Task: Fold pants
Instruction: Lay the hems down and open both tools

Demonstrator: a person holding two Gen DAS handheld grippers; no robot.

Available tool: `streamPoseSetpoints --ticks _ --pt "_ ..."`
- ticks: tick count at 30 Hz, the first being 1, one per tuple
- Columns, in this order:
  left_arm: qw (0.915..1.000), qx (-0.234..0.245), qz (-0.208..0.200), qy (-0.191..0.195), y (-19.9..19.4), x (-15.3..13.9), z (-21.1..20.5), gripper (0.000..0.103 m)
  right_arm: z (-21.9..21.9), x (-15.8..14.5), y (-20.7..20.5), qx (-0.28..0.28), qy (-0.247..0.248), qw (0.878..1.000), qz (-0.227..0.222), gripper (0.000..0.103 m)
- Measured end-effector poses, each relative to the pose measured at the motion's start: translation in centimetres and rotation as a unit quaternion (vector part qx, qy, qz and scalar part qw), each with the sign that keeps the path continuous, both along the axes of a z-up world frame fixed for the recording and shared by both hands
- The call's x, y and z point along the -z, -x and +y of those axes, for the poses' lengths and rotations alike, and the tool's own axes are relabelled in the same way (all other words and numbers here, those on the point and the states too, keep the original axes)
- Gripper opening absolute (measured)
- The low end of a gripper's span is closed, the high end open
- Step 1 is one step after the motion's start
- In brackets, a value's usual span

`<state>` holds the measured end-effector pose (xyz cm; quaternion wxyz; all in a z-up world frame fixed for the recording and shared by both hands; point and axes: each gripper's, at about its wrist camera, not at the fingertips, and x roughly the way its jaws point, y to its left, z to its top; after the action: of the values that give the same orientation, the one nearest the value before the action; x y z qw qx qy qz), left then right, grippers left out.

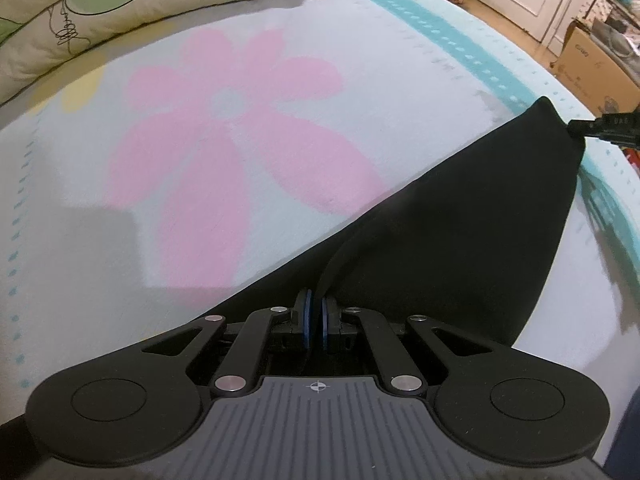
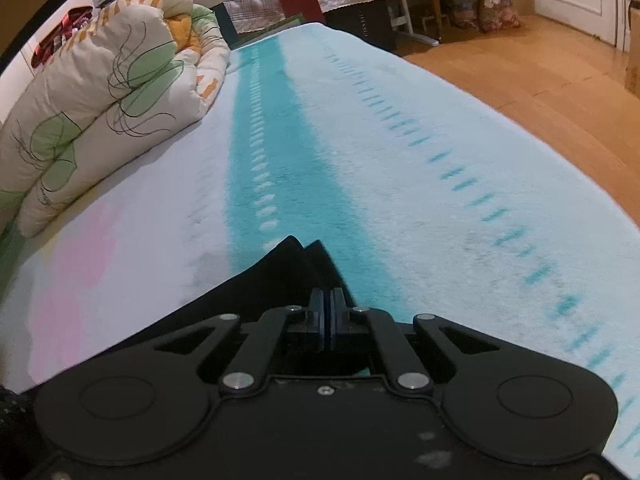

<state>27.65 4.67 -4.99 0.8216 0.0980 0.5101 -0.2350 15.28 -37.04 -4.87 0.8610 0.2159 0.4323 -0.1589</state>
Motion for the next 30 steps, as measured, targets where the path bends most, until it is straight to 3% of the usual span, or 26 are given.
streamPoseSetpoints --ticks 5,8,11,13,16,22,26,30 --pt "1.0 0.003 -0.003 0.005 0.1 -0.1 -0.5 0.005 -0.4 0.2 0.1 0.006 0.012 1.0 0.013 0.004" --pt "1.0 0.002 -0.004 0.0 0.1 -0.1 -0.7 0.005 -0.7 0.0 0.1 0.029 0.021 0.999 0.014 0.012" --pt "1.0 0.002 -0.001 0.002 0.0 -0.2 -0.7 0.005 0.6 -2.1 0.7 0.048 0.065 0.996 -0.02 0.022" --pt "1.0 0.0 0.002 0.005 -0.1 -0.2 -0.5 0.005 2.6 -3.4 0.7 0.016 0.068 0.997 -0.036 0.022" --pt "1.0 -0.003 0.004 0.007 -0.2 -0.2 -0.3 0.005 7.2 -4.2 0.2 -0.064 0.03 0.996 -0.048 0.022" --pt "1.0 0.006 0.0 0.0 -0.2 -0.4 -0.6 0.005 18.3 -2.0 -2.2 -0.206 -0.03 0.978 -0.02 0.022" --pt "0.9999 0.007 -0.005 -0.006 0.0 -0.7 -1.0 0.005 22.5 -0.1 -3.6 -0.233 -0.044 0.971 0.0 0.02" --pt "0.9998 0.012 -0.015 -0.005 0.1 -0.9 -1.0 0.005 23.9 1.0 -4.2 -0.228 -0.027 0.973 0.007 0.02"
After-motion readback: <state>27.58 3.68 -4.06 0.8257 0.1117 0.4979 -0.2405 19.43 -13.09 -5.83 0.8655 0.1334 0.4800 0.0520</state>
